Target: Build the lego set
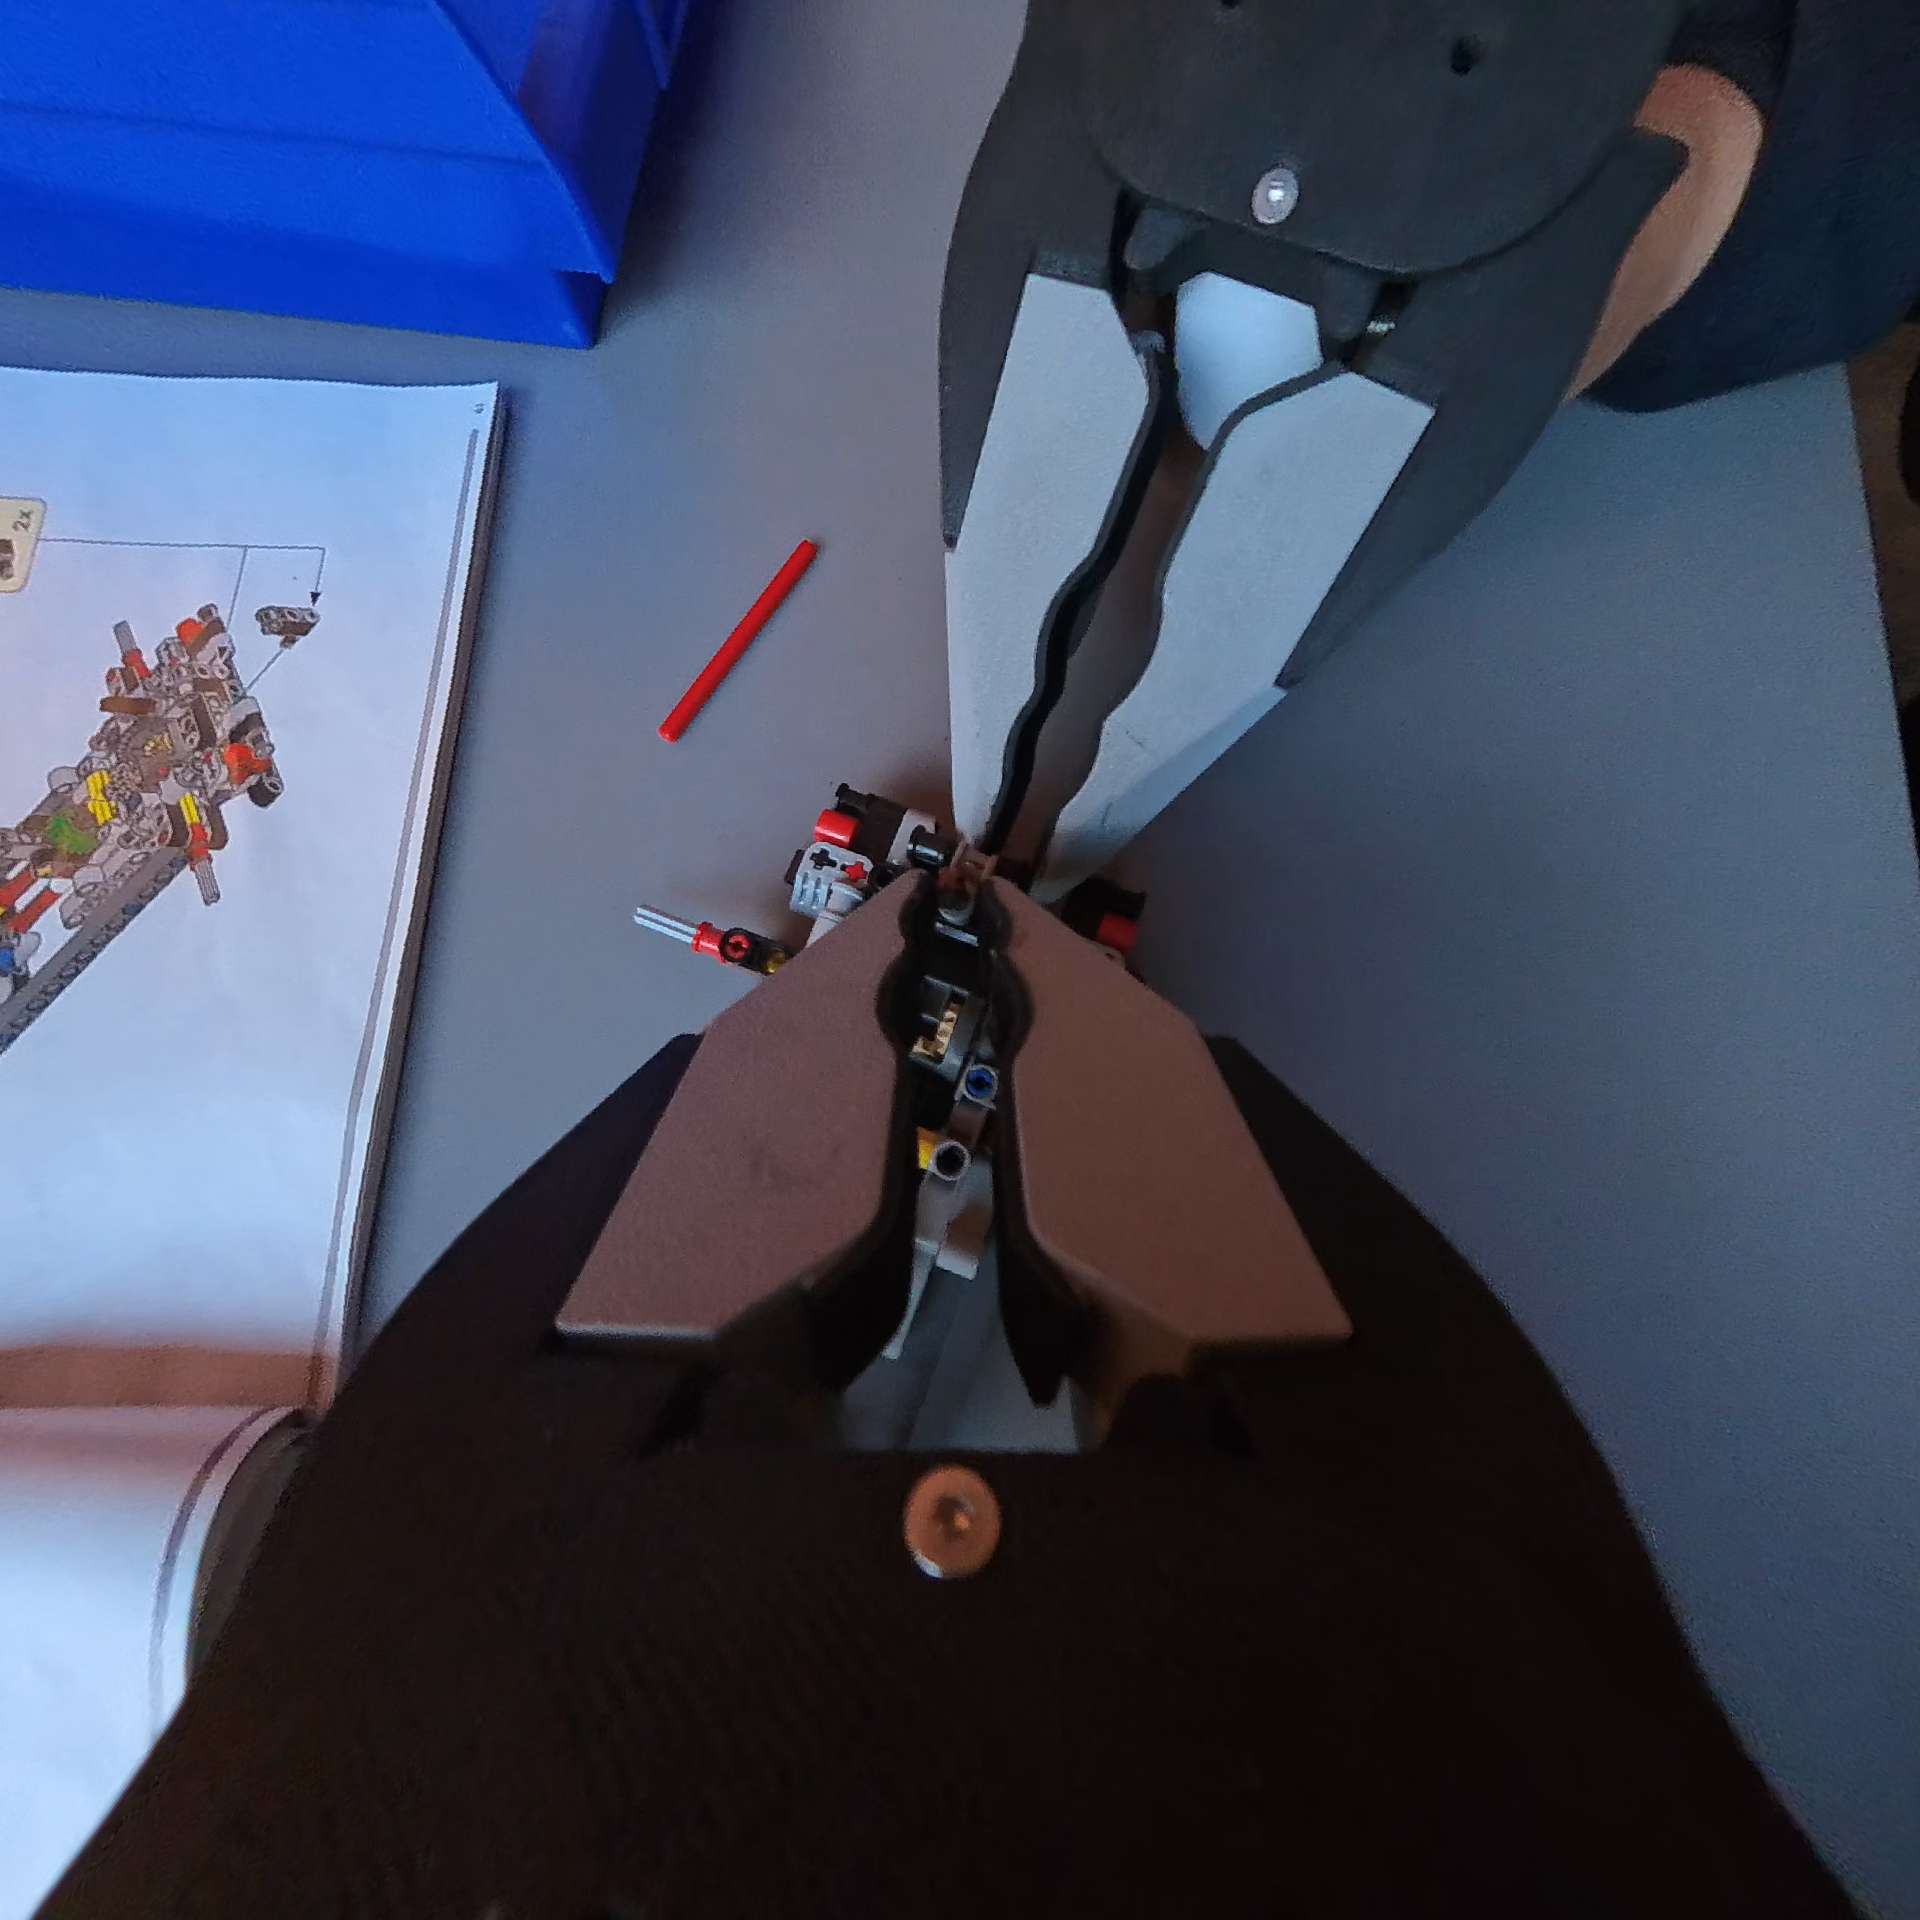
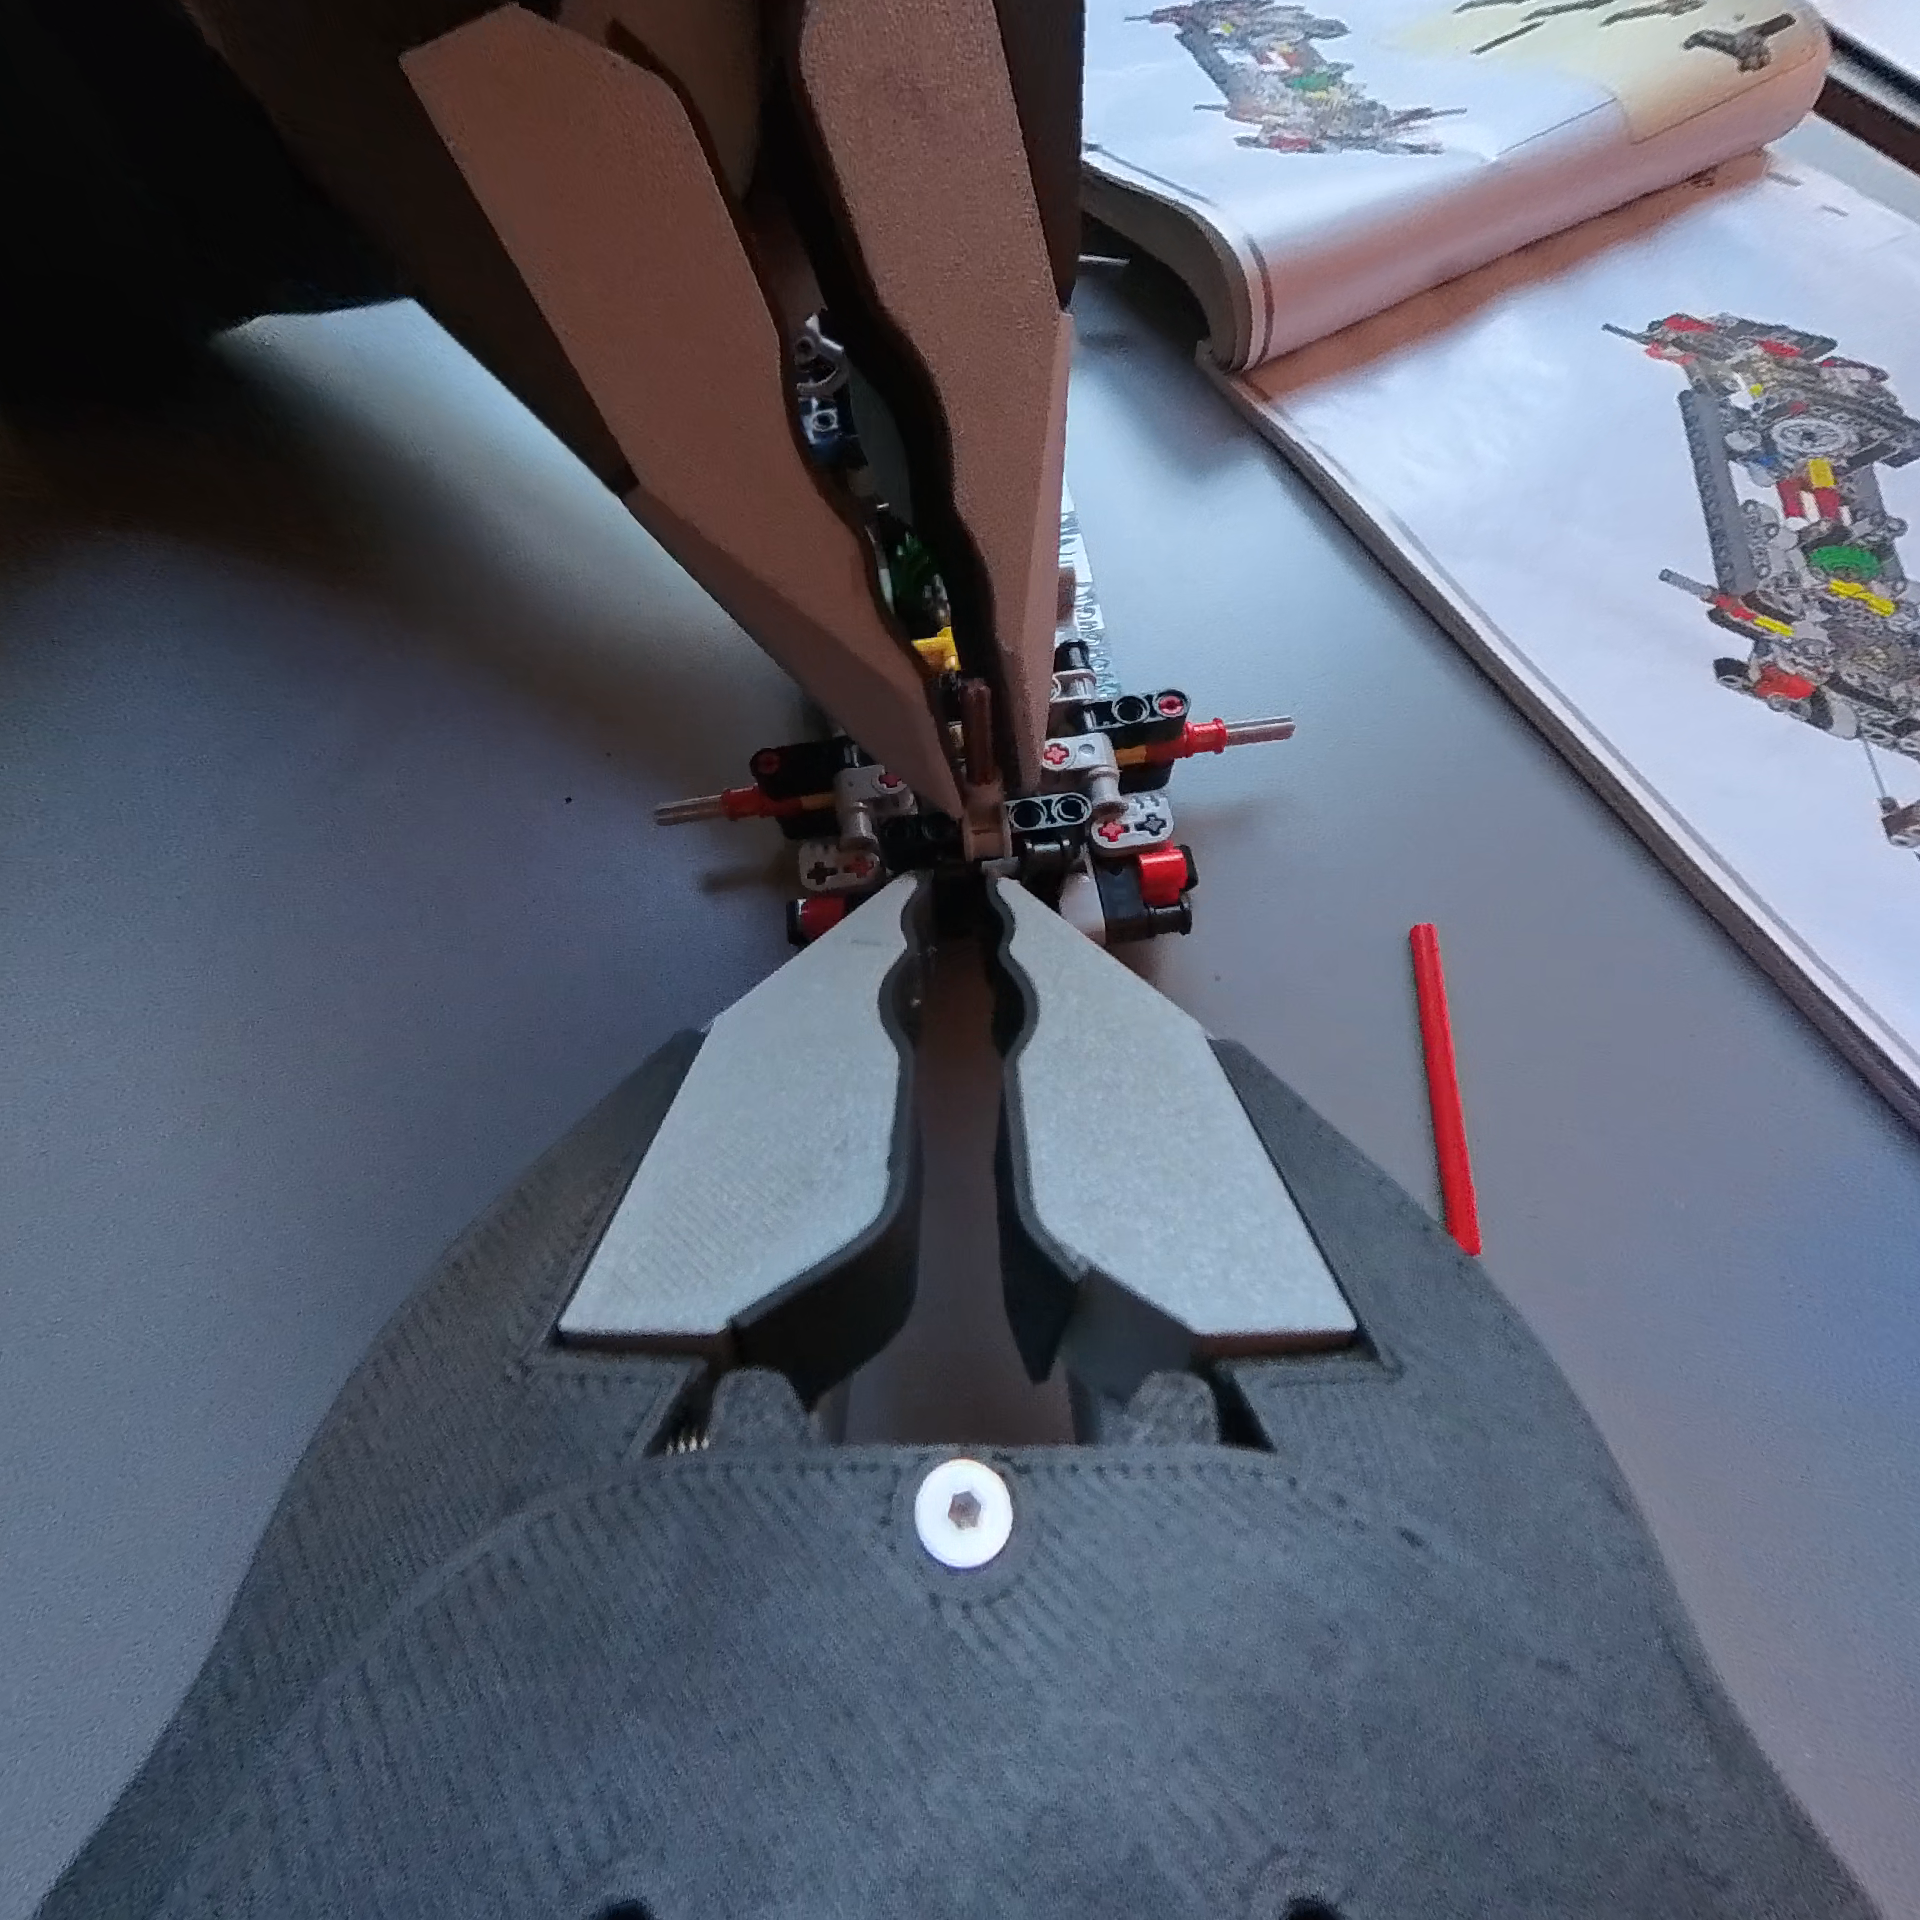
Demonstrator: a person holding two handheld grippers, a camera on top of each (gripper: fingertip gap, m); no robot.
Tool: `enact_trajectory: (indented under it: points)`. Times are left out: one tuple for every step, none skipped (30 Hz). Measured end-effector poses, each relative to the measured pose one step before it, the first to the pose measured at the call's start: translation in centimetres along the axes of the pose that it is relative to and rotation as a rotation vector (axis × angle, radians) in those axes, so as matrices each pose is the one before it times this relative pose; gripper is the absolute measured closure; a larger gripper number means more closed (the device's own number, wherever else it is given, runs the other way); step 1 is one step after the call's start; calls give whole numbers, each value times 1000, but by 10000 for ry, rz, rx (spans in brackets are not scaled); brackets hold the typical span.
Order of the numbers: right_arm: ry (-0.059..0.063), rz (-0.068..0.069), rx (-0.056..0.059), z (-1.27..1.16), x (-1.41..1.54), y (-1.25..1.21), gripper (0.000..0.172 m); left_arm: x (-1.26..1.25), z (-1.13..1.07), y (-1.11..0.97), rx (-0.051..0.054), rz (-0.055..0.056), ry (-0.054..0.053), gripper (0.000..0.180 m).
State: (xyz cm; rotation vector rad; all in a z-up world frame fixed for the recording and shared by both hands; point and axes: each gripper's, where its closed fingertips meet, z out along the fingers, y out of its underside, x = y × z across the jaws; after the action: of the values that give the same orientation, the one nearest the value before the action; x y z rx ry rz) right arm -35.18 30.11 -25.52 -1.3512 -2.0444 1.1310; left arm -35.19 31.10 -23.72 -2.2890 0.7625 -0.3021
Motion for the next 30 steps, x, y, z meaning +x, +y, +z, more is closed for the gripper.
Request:
enact_trajectory:
  points:
    - [-58,8,-9,-1,-64,19,166,60,-11,16,-53,122,11,176]
    - [-106,34,-14,-11,-96,24,166,73,-1,22,-58,116,33,176]
    - [-115,55,-9,-3,-74,7,166,64,-2,1,-51,151,19,176]
    - [-119,59,-7,-2,-72,14,167,61,-7,21,-39,255,-9,176]
    - [-106,40,-7,4,-69,0,167,50,-16,25,-32,221,9,176]
    - [-60,0,-3,13,-65,3,167,69,-14,27,-43,65,86,176]
    - [-18,-31,2,12,-43,-4,167,110,2,107,-67,-21,177,174]
    - [-10,-54,-3,9,-48,-6,167,148,111,227,-132,-51,219,172]
    - [-6,-69,-4,8,-67,2,167,90,104,188,-85,21,147,171]
    - [4,-60,-2,5,-50,0,167,39,34,38,-28,71,78,170]
    - [-2,-44,-3,-2,-39,1,167,-5,-40,-85,13,123,23,170]
    - [-22,-39,-4,6,-53,-7,167,-108,-51,-92,-12,168,-53,172]
    - [-5,-23,-4,-6,-14,-1,167,-19,3,-61,-47,161,12,173]
    - [-9,-12,-10,-7,-4,15,167,107,57,-35,-70,100,98,175]
    - [-11,6,-6,-23,5,6,167,7,37,-22,-48,85,39,175]
    - [-20,4,-2,-8,1,4,167,20,15,-12,-10,30,55,175]
    - [6,-19,-4,-1,0,7,167,11,0,9,21,-5,59,175]
    - [41,-57,-8,-14,15,2,167,2,4,-9,47,-82,49,175]
    - [72,-73,-11,-23,40,26,167,-30,12,-19,74,-201,-3,175]
    - [93,-108,-8,-41,50,13,167,-51,15,-33,113,-337,-70,176]
    - [88,-167,10,-29,0,5,167,2,-14,-10,129,-229,-101,176]
    - [98,-213,36,-18,-34,-41,167,38,-71,4,89,-53,-132,176]
    - [129,-237,11,-11,-9,-9,167,23,-50,14,26,24,-162,176]
    - [109,-233,-13,-7,-6,24,166,23,14,20,13,4,-122,176]
    - [67,-193,-18,-9,-49,35,166,47,26,26,-19,-47,-11,176]
    - [102,-227,-5,-28,-6,27,166,25,19,-21,0,-113,36,176]
    - [117,-242,-12,-28,11,47,166,9,48,-12,4,-84,23,176]
    - [82,-212,-9,-36,2,49,166,6,48,-5,-8,-65,10,176]
    - [43,-154,17,-41,-21,9,167,-1,20,-20,-6,-59,-17,176]
    - [56,-240,76,-21,-100,-89,168,-170,32,-38,27,-16,-161,176]
